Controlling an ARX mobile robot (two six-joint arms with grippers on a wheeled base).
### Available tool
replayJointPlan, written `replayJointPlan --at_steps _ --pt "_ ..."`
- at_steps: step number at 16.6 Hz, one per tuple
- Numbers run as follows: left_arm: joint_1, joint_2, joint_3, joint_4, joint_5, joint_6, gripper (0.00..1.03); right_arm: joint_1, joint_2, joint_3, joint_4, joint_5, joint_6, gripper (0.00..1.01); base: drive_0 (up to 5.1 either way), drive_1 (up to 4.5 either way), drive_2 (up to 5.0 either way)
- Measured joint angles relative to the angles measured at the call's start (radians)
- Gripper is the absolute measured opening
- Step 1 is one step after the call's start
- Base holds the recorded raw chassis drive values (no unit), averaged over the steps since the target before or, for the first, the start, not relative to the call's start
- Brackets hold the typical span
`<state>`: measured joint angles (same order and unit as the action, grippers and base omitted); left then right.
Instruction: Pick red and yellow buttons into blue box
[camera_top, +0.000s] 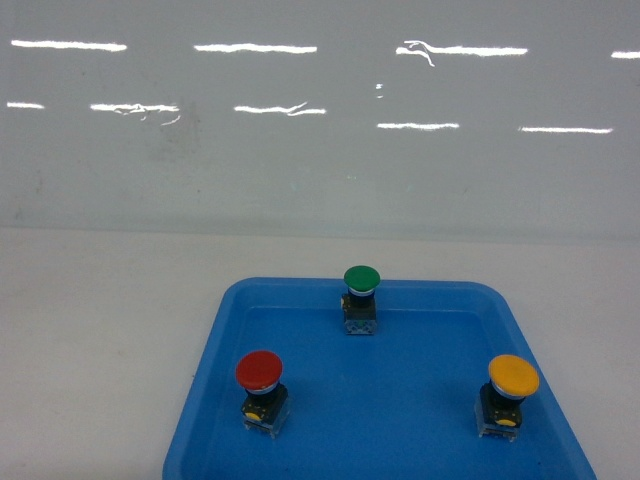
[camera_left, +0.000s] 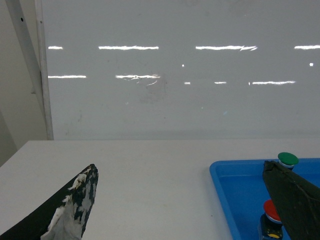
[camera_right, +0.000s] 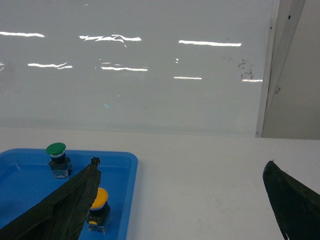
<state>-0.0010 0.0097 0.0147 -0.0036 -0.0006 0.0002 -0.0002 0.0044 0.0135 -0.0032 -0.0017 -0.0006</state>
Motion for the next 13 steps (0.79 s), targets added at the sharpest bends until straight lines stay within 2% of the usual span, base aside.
replayJointPlan --at_steps 6,7,8,11,12,13 --pt "0.0 0.0 0.0 0.0 0.0 0.0 0.98 0.0 0.0 0.0 0.0 0.0 0.0 0.98 0.0 0.0 0.0" --pt "-0.008 0.002 0.0 0.007 -0.003 -0.004 0.98 -0.01 0.008 -0.002 0.027 -0.027 -0.002 0.98 0.0 0.0 0.0" --pt "-0.033 0.017 -0.001 0.037 -0.021 -0.017 0.98 -0.016 0.041 -0.004 0.112 -0.04 -0.02 0.98 0.0 0.0 0.0" --pt "-0.105 0.15 -0.002 0.167 -0.099 -0.009 0.98 -0.045 0.191 -0.004 0.253 -0.129 -0.027 0.98 0.0 0.0 0.0" --pt "-0.153 0.271 -0.001 0.285 -0.153 -0.001 0.98 -0.093 0.289 -0.003 0.333 -0.171 -0.026 0.98 0.0 0.0 0.0" --pt "-0.184 0.421 0.002 0.403 -0.173 0.009 0.98 -0.095 0.412 0.0 0.437 -0.189 -0.021 0.98 0.0 0.0 0.0"
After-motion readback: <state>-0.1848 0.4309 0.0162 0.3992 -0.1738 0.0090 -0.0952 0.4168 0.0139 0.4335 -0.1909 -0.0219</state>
